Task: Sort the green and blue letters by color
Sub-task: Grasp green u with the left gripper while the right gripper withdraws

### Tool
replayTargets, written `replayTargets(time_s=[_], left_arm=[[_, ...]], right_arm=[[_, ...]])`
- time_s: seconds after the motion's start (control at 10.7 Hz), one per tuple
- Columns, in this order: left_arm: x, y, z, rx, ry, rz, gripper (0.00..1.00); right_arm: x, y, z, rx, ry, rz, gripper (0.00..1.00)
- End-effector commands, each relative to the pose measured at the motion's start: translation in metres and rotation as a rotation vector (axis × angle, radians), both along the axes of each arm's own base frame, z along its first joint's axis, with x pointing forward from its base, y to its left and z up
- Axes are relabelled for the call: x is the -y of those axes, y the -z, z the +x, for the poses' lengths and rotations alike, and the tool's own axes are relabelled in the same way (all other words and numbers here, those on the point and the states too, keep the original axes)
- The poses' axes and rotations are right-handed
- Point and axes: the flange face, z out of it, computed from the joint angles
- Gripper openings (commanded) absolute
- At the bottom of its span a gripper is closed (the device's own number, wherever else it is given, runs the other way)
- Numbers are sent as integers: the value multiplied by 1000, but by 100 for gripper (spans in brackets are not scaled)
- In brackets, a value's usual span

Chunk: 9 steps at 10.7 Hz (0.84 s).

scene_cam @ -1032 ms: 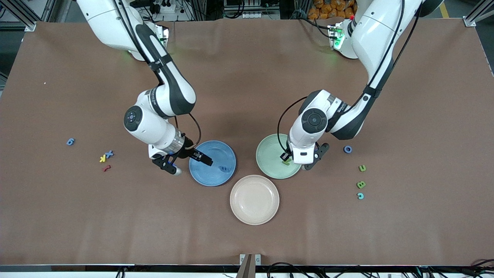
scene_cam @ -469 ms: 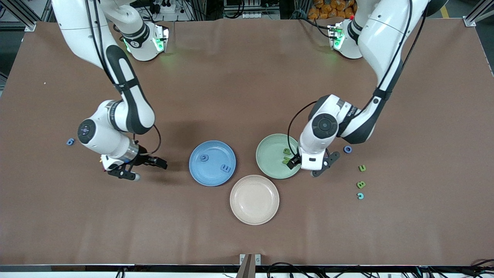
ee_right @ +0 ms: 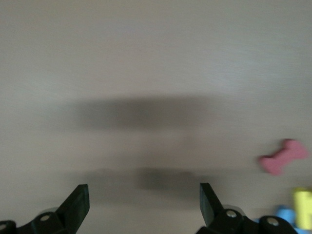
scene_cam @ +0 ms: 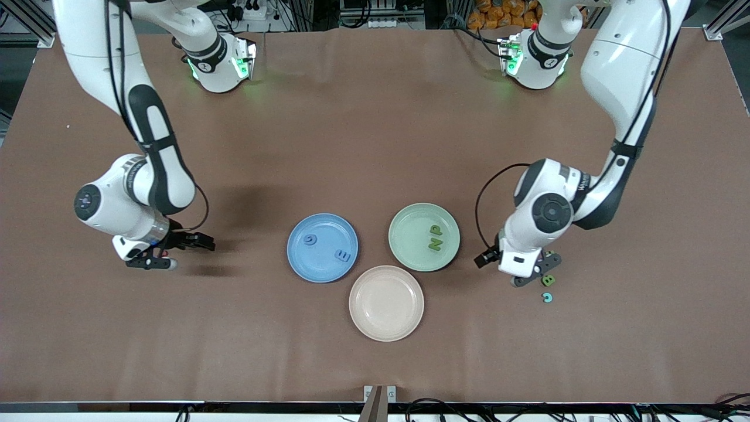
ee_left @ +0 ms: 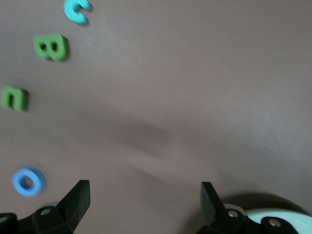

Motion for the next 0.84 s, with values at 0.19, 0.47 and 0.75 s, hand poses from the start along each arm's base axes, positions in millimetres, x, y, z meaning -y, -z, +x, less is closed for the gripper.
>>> replayTargets(time_s=[0.19,0.47,0.75], left_arm=[[-91,-5,3,-15,296,51,100],[-133,1,6,-5,428,40,100],[-150,32,-11,112,409,-6,100]], right_arm=[[84,24,-27,-16,-127,-2,100],[118,28,-34,-3,-185,-7,100],[122,28,-34,-2,-224,-16,100]])
